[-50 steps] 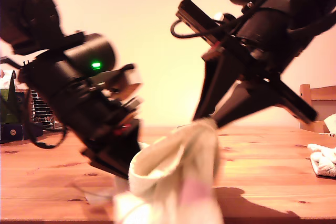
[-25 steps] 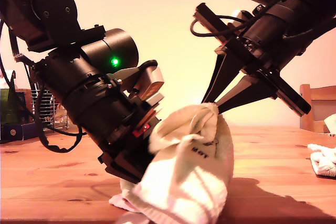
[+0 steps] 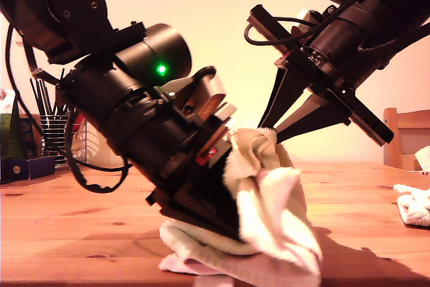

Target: Fold the tea towel in front of you. After folding it, place it to the right side.

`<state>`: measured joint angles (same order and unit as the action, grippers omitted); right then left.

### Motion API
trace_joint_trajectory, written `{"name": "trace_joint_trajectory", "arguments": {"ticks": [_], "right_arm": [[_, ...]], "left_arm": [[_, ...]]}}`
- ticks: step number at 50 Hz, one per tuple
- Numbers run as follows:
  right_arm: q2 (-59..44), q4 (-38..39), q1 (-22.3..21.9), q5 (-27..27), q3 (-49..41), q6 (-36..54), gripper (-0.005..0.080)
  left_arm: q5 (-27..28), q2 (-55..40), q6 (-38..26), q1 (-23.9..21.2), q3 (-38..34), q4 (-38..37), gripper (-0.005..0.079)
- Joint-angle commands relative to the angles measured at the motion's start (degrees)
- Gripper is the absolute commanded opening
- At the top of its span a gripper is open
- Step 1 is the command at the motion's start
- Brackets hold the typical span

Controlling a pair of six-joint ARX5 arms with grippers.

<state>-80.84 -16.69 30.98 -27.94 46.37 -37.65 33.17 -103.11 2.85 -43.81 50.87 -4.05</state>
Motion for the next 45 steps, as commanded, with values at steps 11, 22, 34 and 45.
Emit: {"name": "trace_joint_trajectory", "arguments": {"ticks": [11, 22, 34, 45], "right_arm": [[0.11, 1.79, 0.02, 0.04, -0.94, -0.52, -0.0011], [0.09, 2.75, 0.0, 0.55, -0.94, -1.01, -0.0011], [0.07, 2.75, 0.0, 0.55, -0.94, -1.01, -0.0011], [0.07, 2.73, 0.02, 0.42, -0.94, -1.36, -0.0011]], "left_arm": [[0.48, 3.28, 0.13, 2.71, -0.55, -0.87, -0.0024], [-0.79, 7.72, -1.53, 4.33, -0.55, -3.67, -0.0024], [-12.0, 7.67, -5.9, 5.73, -0.7, -9.7, -0.0024], [-17.53, 4.52, -6.29, 5.73, -0.85, -7.65, -0.0024]]}}
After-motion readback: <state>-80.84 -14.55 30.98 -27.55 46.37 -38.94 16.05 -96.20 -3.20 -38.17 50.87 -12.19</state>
